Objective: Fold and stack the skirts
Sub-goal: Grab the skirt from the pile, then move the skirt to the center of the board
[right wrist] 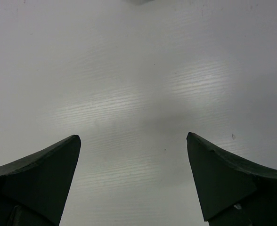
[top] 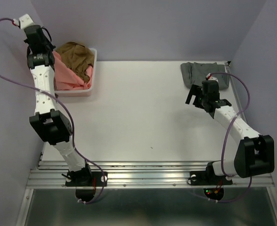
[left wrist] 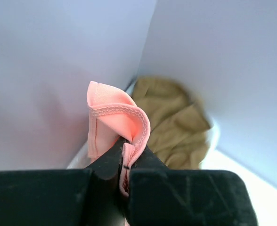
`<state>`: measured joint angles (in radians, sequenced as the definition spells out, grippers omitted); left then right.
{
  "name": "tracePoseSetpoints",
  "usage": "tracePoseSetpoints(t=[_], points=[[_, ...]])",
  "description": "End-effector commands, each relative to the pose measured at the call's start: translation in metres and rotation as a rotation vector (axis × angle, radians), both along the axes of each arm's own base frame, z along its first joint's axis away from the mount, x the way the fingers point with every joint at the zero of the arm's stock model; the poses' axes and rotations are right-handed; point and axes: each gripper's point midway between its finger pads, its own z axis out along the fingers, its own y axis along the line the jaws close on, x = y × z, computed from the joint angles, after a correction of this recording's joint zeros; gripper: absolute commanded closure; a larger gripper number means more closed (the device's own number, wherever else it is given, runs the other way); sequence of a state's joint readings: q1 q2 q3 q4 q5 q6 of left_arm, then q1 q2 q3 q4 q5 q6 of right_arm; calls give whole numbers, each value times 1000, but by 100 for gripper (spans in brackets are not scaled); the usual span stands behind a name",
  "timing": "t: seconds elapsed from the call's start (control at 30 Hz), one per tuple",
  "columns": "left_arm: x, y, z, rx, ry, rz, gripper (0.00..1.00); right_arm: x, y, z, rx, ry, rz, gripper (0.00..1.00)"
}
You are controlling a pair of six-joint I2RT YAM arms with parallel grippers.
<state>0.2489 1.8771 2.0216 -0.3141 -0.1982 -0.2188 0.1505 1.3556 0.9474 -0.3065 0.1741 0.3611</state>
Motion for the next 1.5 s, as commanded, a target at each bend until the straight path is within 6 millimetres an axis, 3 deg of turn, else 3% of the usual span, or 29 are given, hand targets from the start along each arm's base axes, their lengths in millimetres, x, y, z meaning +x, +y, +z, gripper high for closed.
tracePoseSetpoints(t=[0.0, 0.07, 0.1, 0.17, 0.2, 0.27, 0.3, 0.37, 0.4, 0.43, 0.6, 0.7, 0.87, 1.0, 1.13, 1.17, 1.23, 1.27, 1.3, 1.33, 1.37, 1.4, 1.43, 1.47], points=[[-38, -19, 156, 82, -348, -60, 100, 1, 6, 20, 13, -68, 44, 0], [-51, -34, 194, 81, -449, -117, 100, 0, 7, 24, 16, -86, 55, 0], [-65, -50, 226, 93, -537, -184, 100, -1, 6, 27, 12, -97, 53, 0], [-80, -74, 257, 80, -641, -287, 100, -2, 4, 32, 11, -119, 41, 0], [-99, -97, 288, 77, -736, -385, 100, -4, 1, 32, 5, -122, 30, 0], [-117, -119, 311, 59, -809, -486, 100, -8, -1, 35, 9, -141, 16, 0], [-136, -132, 335, 76, -889, -547, 100, -8, -2, 37, 9, -151, 11, 0], [-157, -172, 347, 26, -937, -747, 100, -9, -4, 41, 8, -175, -2, 0], [-179, -188, 365, 49, -1010, -815, 100, -12, -5, 44, 10, -189, -5, 0], [-190, -213, 365, 38, -1019, -925, 100, -12, -5, 47, 12, -201, -11, 0], [-263, -285, 400, 62, -1169, -1159, 100, -17, -5, 62, 28, -254, -8, 0], [-298, -320, 408, 32, -1231, -1267, 100, -20, -3, 70, 46, -281, -4, 0], [-318, -346, 409, -34, -1278, -1361, 100, -25, -5, 78, 54, -307, -20, 0], [-310, -363, 405, -107, -1268, -1403, 100, -29, -10, 83, 51, -331, -49, 0], [-268, -380, 378, -204, -1163, -1412, 100, -32, -13, 81, 47, -323, -61, 0], [-240, -389, 350, -245, -1074, -1402, 100, -34, -15, 79, 42, -310, -76, 0], [-206, -389, 315, -287, -983, -1316, 100, -36, -24, 78, 17, -304, -116, 0], [-168, -395, 262, -331, -853, -1252, 100, -39, -28, 76, 6, -290, -136, 0], [-150, -394, 237, -349, -795, -1198, 100, -41, -31, 75, -5, -281, -149, 0], [-121, -387, 199, -353, -698, -1085, 100, -41, -34, 78, -19, -281, -164, 0], [-96, -385, 146, -364, -570, -1009, 100, -44, -36, 75, -29, -260, -169, 0], [-83, -382, 114, -367, -493, -950, 100, -45, -37, 76, -31, -257, -172, 0], [-62, -371, 66, -357, -374, -837, 100, -46, -37, 76, -33, -252, -173, 0], [-54, -365, 24, -343, -276, -782, 88, -48, -36, 74, -35, -239, -164, 0]])
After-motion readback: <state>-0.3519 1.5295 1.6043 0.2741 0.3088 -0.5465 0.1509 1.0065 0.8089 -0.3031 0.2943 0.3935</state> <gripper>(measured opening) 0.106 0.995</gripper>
